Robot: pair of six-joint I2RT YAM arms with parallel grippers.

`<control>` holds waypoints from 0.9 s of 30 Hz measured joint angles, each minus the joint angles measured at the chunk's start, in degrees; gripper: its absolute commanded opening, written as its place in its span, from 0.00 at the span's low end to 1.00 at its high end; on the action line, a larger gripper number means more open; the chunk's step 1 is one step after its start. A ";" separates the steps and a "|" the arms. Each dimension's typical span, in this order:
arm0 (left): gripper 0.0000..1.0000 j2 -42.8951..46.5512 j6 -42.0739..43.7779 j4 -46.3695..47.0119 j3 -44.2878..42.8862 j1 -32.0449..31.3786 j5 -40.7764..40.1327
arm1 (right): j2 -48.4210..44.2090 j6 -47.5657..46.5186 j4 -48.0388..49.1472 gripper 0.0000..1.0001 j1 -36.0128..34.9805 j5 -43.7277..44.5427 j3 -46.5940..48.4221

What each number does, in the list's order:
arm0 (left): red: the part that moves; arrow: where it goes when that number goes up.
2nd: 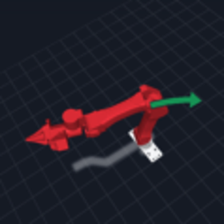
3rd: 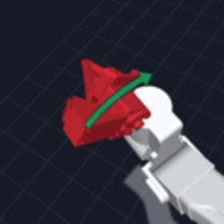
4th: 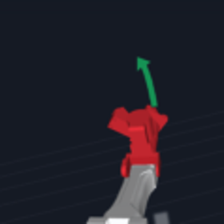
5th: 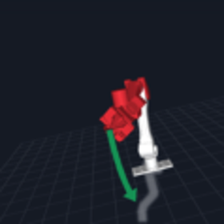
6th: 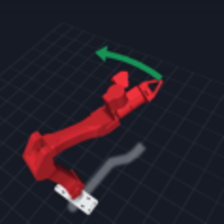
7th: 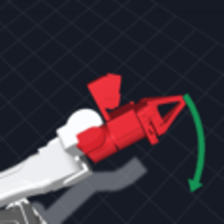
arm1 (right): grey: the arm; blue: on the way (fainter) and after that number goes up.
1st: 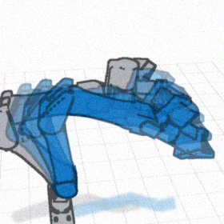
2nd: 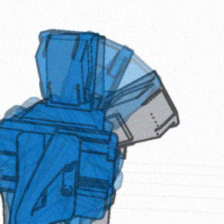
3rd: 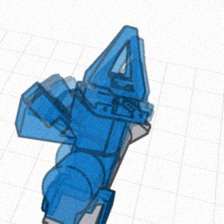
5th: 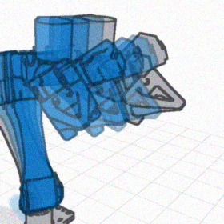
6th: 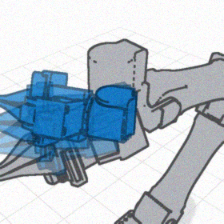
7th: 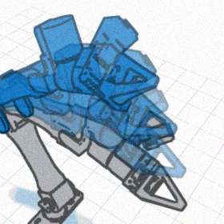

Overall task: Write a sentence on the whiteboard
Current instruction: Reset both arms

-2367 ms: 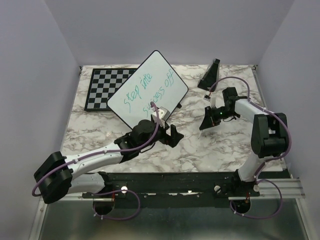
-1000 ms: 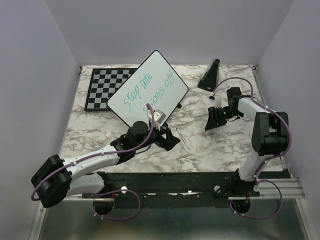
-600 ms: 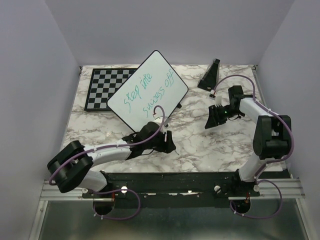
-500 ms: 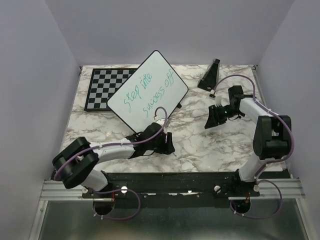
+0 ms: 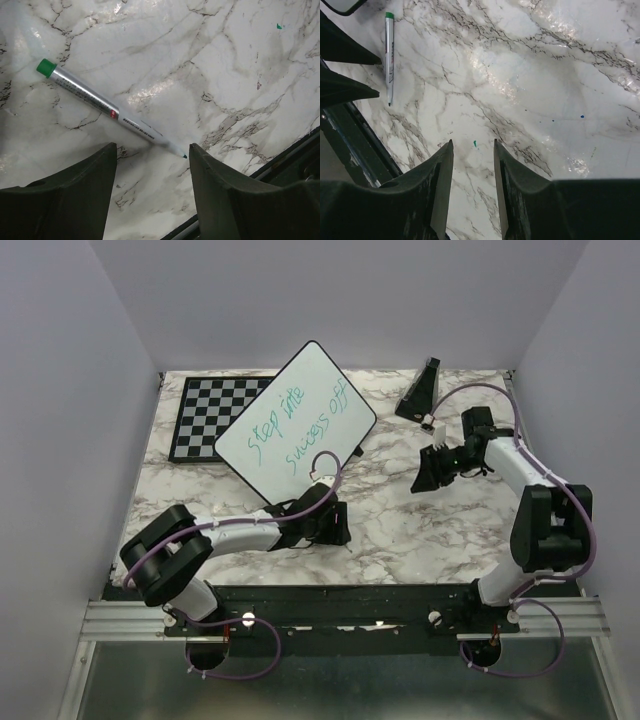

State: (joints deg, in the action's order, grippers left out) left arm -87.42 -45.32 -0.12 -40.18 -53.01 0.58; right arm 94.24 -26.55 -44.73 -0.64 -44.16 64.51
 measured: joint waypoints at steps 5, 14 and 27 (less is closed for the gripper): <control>0.72 1.77 0.13 -1.75 0.66 0.00 -0.09 | -4.48 -3.28 -0.94 0.47 0.85 2.43 -0.02; 0.77 7.39 3.41 -3.02 1.29 0.00 0.48 | -10.16 -20.22 -7.58 0.51 10.99 15.19 3.21; 0.78 11.93 6.88 -2.75 1.09 0.00 1.25 | -3.45 -67.08 -8.00 0.55 34.67 32.65 12.52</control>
State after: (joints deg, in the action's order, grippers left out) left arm -75.48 -38.44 -2.87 -39.09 -53.01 1.83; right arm 90.78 -93.62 -52.73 34.02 -11.51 77.03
